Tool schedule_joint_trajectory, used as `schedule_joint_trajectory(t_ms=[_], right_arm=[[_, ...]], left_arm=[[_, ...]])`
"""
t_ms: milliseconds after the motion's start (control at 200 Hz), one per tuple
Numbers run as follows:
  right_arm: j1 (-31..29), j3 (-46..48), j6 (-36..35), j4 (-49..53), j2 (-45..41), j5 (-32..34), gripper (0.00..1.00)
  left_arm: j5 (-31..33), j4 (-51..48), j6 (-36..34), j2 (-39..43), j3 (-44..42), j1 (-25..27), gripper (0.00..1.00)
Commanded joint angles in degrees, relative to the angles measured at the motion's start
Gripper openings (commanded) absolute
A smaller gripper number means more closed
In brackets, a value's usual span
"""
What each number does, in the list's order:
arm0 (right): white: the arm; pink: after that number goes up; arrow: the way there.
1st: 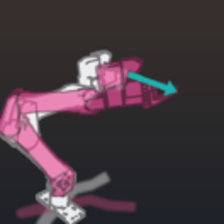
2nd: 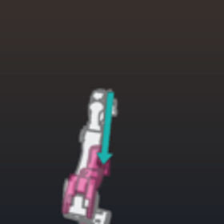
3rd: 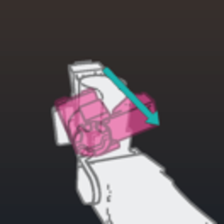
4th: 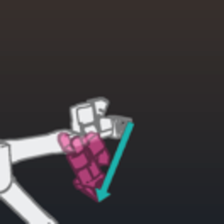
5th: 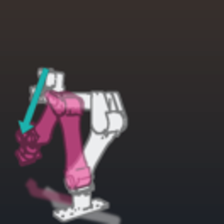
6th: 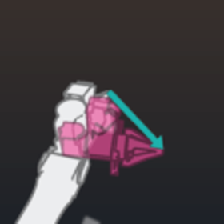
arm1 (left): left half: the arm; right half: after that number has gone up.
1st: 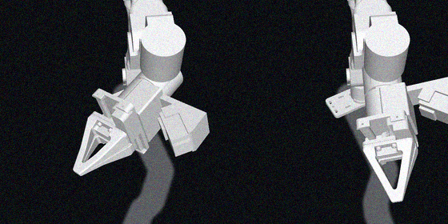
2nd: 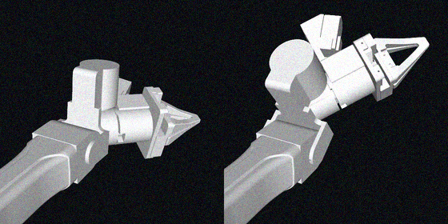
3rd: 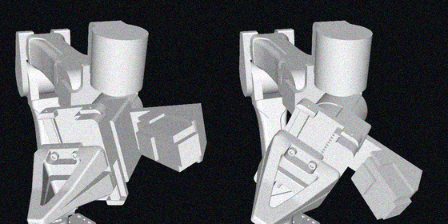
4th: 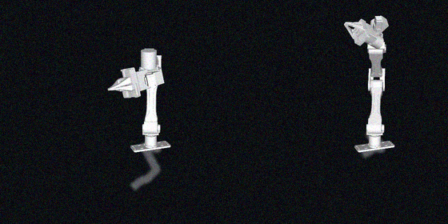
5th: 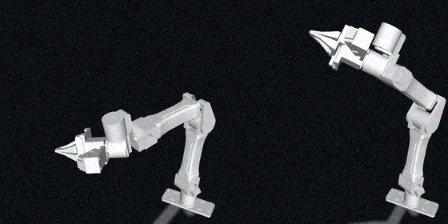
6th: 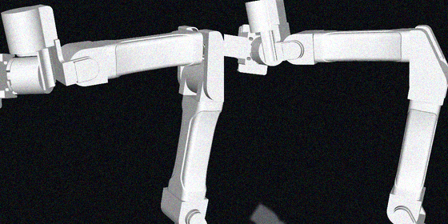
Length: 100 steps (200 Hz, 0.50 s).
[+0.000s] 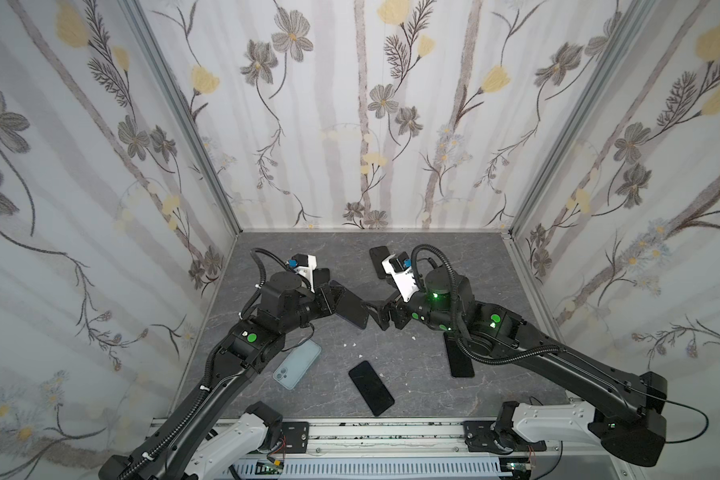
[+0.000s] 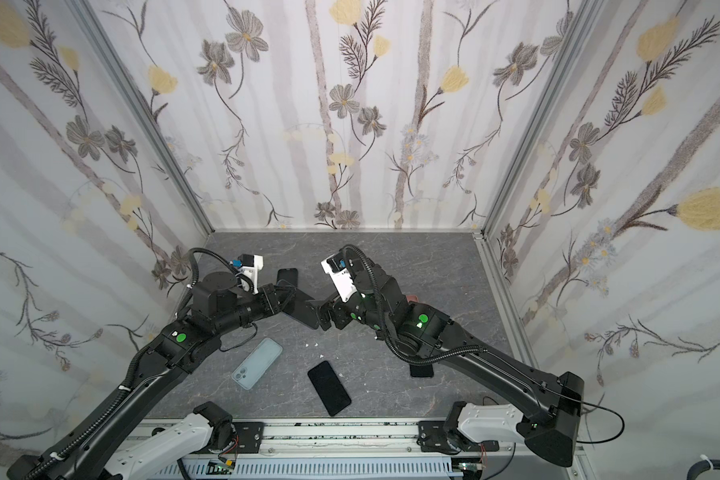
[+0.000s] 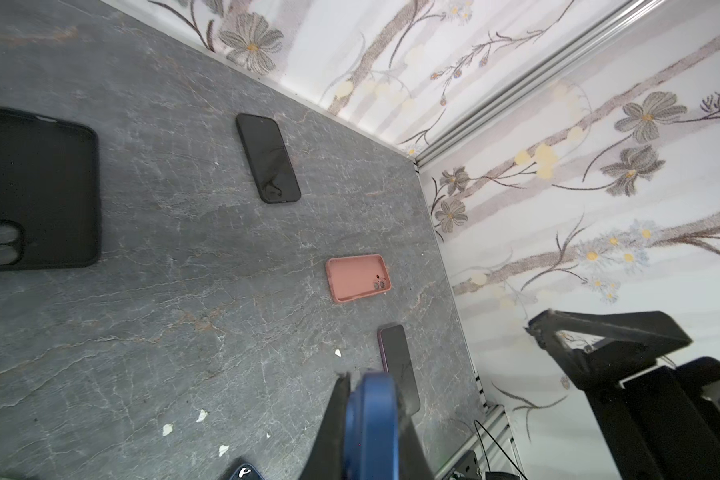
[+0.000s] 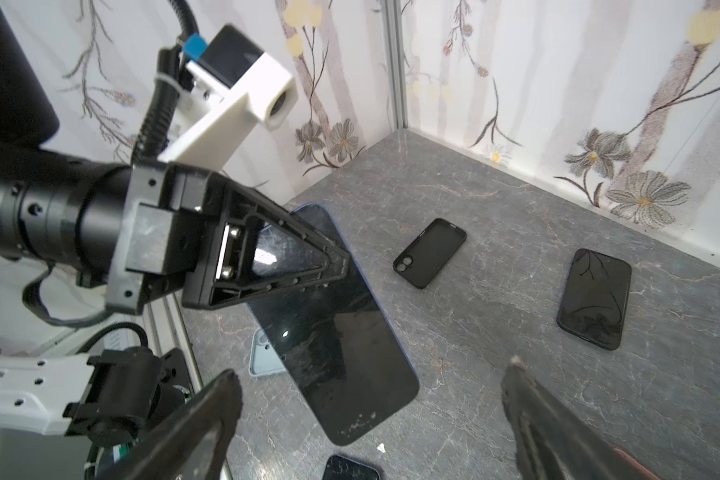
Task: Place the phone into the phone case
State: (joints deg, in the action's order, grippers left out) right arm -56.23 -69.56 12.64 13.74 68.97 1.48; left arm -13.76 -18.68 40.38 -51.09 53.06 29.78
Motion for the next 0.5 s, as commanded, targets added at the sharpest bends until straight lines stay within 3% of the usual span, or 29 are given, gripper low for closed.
schedule_joint_trajectory(t_ms=[0, 275, 495], right_arm=[[2.4, 2.2, 5.9, -4.1, -1.9, -0.1, 0.96], [16.5, 11.5, 20.0, -13.7, -6.3, -13.4, 0.79], [20.6, 10.9, 20.9, -16.4, -7.9, -18.8, 0.77]], left_arm=[[5.1, 4.7, 1.8, 1.8, -1.0, -0.3, 0.00], [5.4, 20.9, 2.9, 5.4, -6.0, -0.5, 0.00], [8.5, 27.4, 0.3, 3.0, -2.7, -0.6, 0.00]])
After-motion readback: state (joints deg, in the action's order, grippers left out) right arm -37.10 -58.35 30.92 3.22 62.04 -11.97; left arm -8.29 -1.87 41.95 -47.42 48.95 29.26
